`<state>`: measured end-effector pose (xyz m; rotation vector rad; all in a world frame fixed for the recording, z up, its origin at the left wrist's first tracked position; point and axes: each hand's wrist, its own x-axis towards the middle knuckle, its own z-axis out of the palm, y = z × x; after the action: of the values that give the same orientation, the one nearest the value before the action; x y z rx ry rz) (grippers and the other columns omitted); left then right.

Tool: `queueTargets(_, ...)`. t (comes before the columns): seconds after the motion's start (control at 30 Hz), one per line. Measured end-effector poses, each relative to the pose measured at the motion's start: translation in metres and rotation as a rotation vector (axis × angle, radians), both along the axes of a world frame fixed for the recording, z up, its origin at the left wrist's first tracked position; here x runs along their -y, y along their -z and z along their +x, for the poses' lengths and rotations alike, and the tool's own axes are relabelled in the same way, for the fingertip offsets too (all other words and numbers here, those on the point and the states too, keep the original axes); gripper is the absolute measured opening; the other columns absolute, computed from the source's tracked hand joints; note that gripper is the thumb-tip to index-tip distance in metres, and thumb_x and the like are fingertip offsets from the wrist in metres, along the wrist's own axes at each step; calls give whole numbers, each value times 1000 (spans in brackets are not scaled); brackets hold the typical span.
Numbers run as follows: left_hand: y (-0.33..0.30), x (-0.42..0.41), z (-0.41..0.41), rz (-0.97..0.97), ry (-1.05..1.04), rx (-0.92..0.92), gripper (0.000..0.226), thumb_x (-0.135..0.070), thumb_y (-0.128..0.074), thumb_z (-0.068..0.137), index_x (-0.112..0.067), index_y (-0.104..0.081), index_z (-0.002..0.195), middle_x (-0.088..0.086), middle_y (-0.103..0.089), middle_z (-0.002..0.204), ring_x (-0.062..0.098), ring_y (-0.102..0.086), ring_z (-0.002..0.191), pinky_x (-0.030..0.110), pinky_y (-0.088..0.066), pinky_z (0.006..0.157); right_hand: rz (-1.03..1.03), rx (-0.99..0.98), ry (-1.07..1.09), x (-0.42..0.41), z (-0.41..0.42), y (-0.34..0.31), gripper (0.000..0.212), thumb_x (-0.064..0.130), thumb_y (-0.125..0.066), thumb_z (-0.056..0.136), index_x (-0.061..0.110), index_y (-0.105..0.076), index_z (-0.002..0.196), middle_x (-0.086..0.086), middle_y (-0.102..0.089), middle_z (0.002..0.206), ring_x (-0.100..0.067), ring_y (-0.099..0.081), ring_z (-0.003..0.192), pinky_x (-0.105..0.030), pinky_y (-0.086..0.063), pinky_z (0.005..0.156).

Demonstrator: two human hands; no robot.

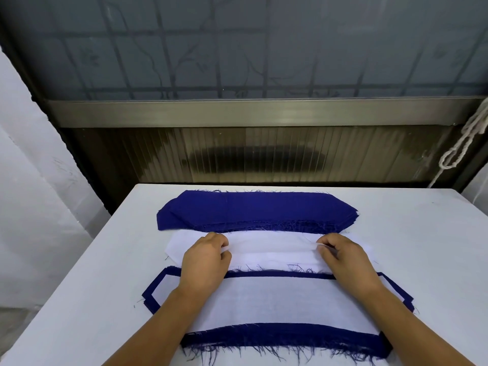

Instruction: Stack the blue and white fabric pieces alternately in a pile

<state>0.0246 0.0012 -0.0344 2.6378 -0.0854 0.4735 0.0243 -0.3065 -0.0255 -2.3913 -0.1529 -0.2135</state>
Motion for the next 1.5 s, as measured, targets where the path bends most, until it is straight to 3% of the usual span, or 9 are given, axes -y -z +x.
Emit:
queueTargets(0.23,-32,-16,11,15,109,-93,15,-16,-57,92,-23,-70,97,-14,-62,94,7,-57,79,18,-47,70,-44,66,-15,3,0,-22,15,18,-56,96,29,-60,88,17,-63,92,-5,-58,90,-24,-47,80)
queueTargets(0.4,-68,-36,-18,58,209,153,14,-14,-68,89,-22,-72,99,-17,-62,95,2,-55,84,8,-42,73,-126,308,-55,7,-25,-49,13,25,-52,97,27,-64,93,22,-61,96,-1,-55,94,-13,-41,77)
queueTargets(0.57,-29,-44,-82,195,379,350,23,-19,-55,83,-18,-75,95,-6,-66,99,11,-56,90,23,-46,78,-306,594,-196,17,-82,-13,31,27,-47,95,11,-74,91,4,-69,100,-13,-59,95,-21,-40,92)
queueTargets(0.67,-3,-45,-101,222,429,326,32,-29,-47,94,-17,-77,94,-8,-68,99,9,-59,87,26,-51,74,-346,616,-245,20,-100,12,42,31,-42,100,12,-76,86,3,-71,98,-13,-60,92,-25,-44,87)
queueTargets(0.77,1,-46,-103,198,406,336,53,-39,-30,104,-17,-78,96,-7,-70,102,9,-60,91,25,-52,77,-335,627,-223,20,-101,14,34,27,-48,96,12,-76,86,3,-71,97,-12,-59,92,-26,-45,85)
queueTargets(0.9,0,-42,-103,187,428,377,51,-35,-31,104,-16,-78,95,-5,-70,101,7,-57,93,21,-48,80,-351,647,-214,23,-99,19,26,22,-53,89,12,-77,86,3,-71,97,-12,-58,93,-25,-45,85)
queueTargets(1.23,0,-38,-104,176,469,356,56,-31,-26,105,-14,-78,95,-3,-72,103,13,-68,89,25,-57,73,-341,638,-176,28,-104,21,25,20,-54,88,12,-77,82,3,-71,94,-12,-58,90,-24,-46,81)
queueTargets(1.4,0,-41,-104,150,483,250,51,-37,-30,103,-18,-78,97,-9,-70,107,7,-64,94,23,-56,76,-337,637,-183,25,-106,14,30,26,-52,92,13,-77,81,3,-71,93,-13,-59,86,-24,-47,77)
queueTargets(1.5,-5,-43,-105,98,441,162,35,-49,-50,93,-25,-76,97,-18,-66,108,-2,-59,97,19,-52,80,-299,574,-151,22,-109,4,41,42,-47,95,14,-77,88,4,-71,94,-12,-60,87,-24,-47,78)
